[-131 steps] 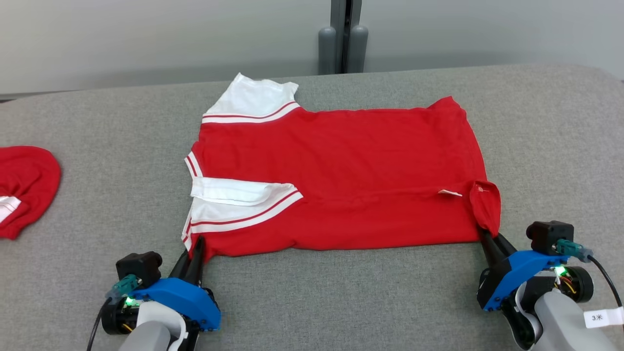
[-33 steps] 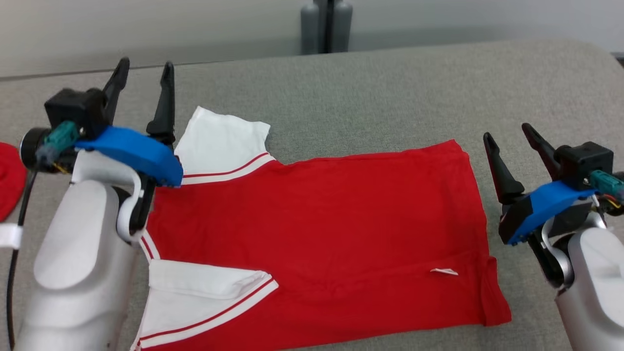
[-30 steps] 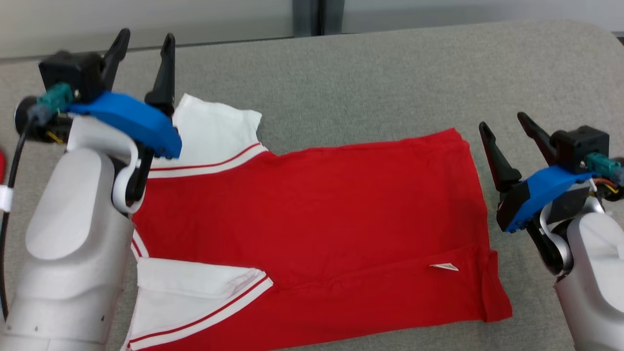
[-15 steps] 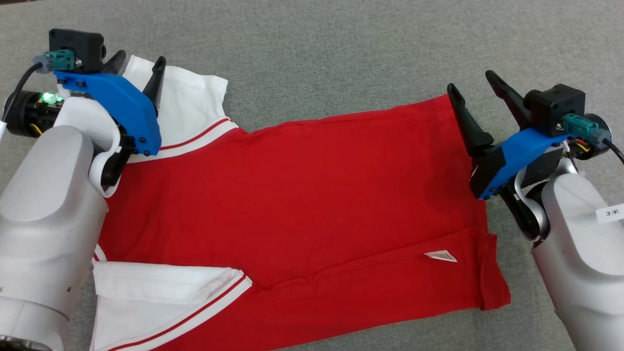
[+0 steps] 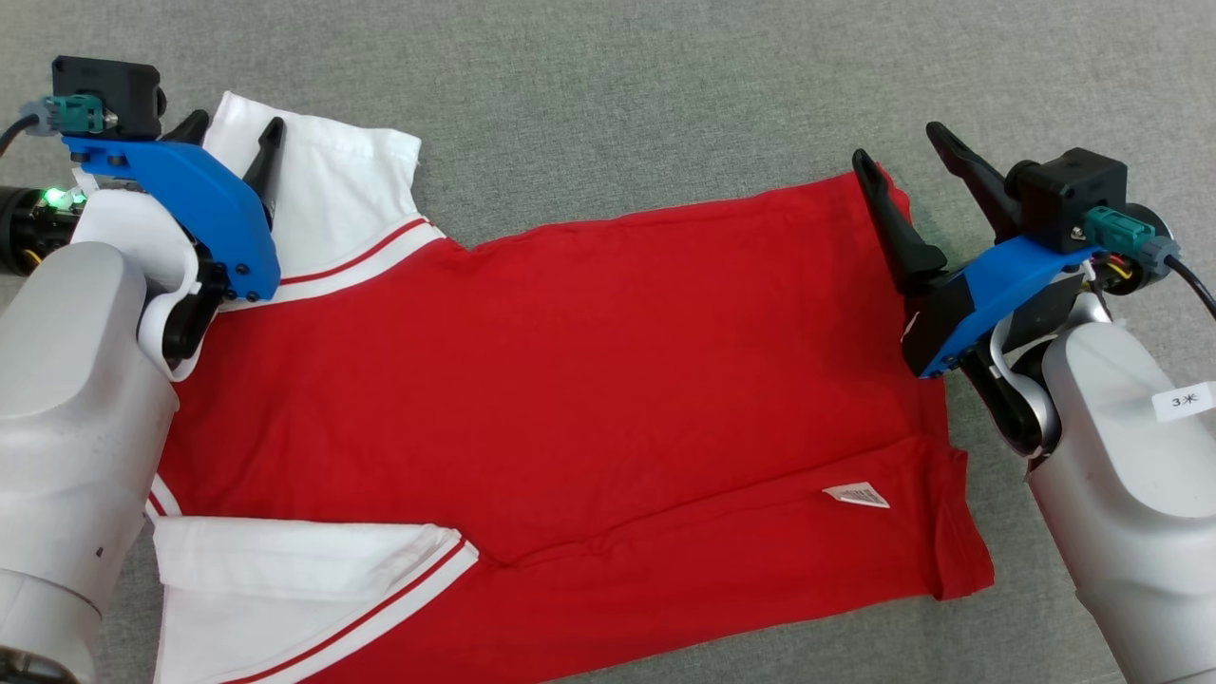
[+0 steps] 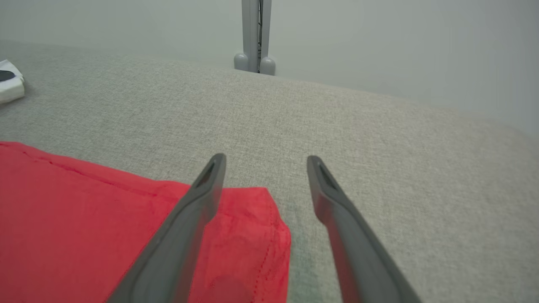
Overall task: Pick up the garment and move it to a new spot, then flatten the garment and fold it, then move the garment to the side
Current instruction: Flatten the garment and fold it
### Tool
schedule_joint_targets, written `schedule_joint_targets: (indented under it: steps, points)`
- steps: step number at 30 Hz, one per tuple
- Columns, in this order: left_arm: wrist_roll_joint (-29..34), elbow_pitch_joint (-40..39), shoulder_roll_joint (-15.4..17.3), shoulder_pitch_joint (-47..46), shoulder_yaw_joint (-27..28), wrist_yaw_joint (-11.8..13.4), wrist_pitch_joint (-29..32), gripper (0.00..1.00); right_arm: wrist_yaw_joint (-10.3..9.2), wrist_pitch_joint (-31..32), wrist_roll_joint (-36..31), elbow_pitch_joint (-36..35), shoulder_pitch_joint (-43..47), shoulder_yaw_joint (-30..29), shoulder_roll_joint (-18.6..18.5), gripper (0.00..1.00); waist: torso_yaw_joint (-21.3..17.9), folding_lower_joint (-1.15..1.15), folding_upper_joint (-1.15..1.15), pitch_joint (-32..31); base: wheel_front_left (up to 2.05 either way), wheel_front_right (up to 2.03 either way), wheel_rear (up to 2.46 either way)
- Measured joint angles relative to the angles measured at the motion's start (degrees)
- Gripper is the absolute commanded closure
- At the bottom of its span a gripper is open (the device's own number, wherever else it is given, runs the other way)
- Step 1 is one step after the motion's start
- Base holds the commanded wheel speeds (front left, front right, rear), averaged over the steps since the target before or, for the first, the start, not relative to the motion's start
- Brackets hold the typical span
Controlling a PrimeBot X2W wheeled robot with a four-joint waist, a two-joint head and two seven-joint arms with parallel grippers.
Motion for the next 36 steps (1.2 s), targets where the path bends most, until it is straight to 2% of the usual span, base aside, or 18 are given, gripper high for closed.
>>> schedule_joint_targets:
  steps: [3, 4, 5, 10, 18, 29, 30, 31, 32, 36]
  points:
    - [-1.4, 1.1, -0.1, -0.6, -0.7, 0.0, 0.2, 0.03, 0.0, -0.3, 0.4, 0.5, -0.2, 0.6, 0.0, 0.0, -0.4, 0.0, 0.0, 0.1, 0.0, 0.0, 0.0]
    - [-1.9, 1.4, -0.1, -0.8, -1.0, 0.0, 0.6, 0.42, 0.0, -0.3, 0.6, 0.6, -0.3, 0.7, 0.0, 0.0, -0.5, 0.0, 0.0, 0.1, 0.0, 0.0, 0.0]
    - [-2.2, 1.6, -0.1, -1.0, -1.5, 0.0, 0.7, 1.0, 0.0, -0.5, 0.8, 0.8, -0.3, 0.8, -0.1, 0.0, -0.5, 0.0, 0.0, 0.0, 0.0, 0.0, 0.0]
    - [-5.1, 1.7, -0.3, -1.0, -2.5, 0.0, -0.1, 1.0, 0.0, -0.2, 1.5, 1.6, -0.3, 1.2, -0.6, 0.0, -0.5, 0.0, 0.0, -0.7, 0.0, 0.0, 0.0]
    - [-6.3, -0.8, 0.9, -1.0, -5.1, 0.0, -4.6, 1.0, 0.0, 2.9, 4.6, 3.1, -0.1, 2.9, -1.7, 0.0, 0.5, 0.0, 0.0, -1.5, 0.0, 0.0, 0.0]
    - [-7.4, -5.4, 1.0, -1.1, -9.7, 0.0, -7.2, 1.0, 0.01, 7.3, 6.1, 7.6, -0.7, 4.3, -2.7, 0.0, 2.9, 0.0, 0.0, -1.5, 0.0, 0.0, 0.0]
    - [-7.5, -5.7, 1.0, -1.1, -9.9, 0.0, -7.5, 1.0, 0.01, 7.8, 5.9, 8.2, -0.9, 4.5, -2.8, 0.51, 3.1, 0.0, 0.0, -1.5, 0.0, 0.0, 0.0]
    - [-7.6, -6.1, 1.0, -1.2, -10.1, 0.0, -7.7, 1.0, 0.01, 8.0, 5.6, 8.3, -1.0, 4.7, -2.9, 0.86, 3.2, 0.0, 0.0, -1.6, 0.0, 0.0, 0.0]
    - [-7.9, -6.4, 1.1, -1.3, -10.3, 0.0, -8.2, 1.0, 0.01, 8.2, 5.9, 8.4, -1.1, 4.9, -2.9, 1.0, 3.3, 0.0, 0.0, -1.7, 0.0, 0.0, 0.0]
    - [-8.5, -7.7, 1.4, -1.3, -11.0, 0.0, -9.9, 1.0, 0.05, 7.1, 6.5, 8.3, -0.9, 4.8, -2.6, 1.0, 3.5, 0.0, 0.0, -2.3, 0.0, 0.0, 0.0]
